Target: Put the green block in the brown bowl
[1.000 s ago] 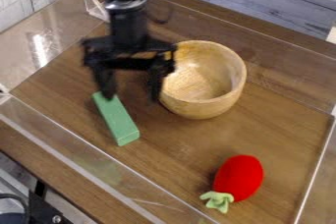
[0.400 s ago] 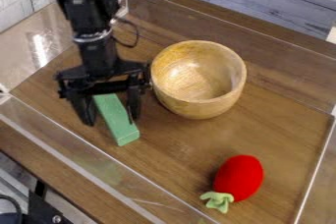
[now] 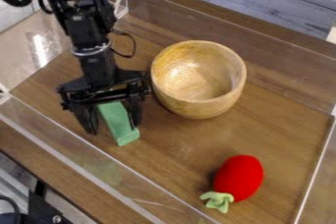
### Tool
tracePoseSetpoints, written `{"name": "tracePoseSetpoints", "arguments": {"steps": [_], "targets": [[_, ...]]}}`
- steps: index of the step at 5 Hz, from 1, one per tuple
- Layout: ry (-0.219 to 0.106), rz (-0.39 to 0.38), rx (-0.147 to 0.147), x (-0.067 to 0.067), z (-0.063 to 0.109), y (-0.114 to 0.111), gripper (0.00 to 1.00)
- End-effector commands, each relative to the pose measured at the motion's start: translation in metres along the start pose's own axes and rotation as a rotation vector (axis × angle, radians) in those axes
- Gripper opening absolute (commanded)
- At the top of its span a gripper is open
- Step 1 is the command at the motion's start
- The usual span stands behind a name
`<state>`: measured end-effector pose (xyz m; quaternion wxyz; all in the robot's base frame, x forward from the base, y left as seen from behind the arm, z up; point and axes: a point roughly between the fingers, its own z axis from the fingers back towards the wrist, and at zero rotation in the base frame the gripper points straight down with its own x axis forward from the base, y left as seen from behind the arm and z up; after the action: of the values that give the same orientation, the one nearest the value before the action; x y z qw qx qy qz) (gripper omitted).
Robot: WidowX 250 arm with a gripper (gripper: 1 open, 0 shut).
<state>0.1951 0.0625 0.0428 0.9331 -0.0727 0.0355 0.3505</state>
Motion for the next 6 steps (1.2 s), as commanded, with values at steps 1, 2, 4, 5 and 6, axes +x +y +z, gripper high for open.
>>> {"name": "tracePoseSetpoints", "arguments": {"steps": [1, 2, 4, 5, 6], "targets": [[-0.014, 0.008, -0.018, 0.005, -0.004, 0.001, 1.0], [-0.013, 0.018, -0.027, 0.007, -0.012, 0.002, 1.0], [-0.015, 0.026, -0.042, 0.008, -0.019, 0.0, 0.0], [-0.014, 0.021, -0.048, 0.004, -0.019, -0.002, 0.0], [-0.012, 0.01, -0.054, 0.0, -0.018, -0.005, 0.0]]}}
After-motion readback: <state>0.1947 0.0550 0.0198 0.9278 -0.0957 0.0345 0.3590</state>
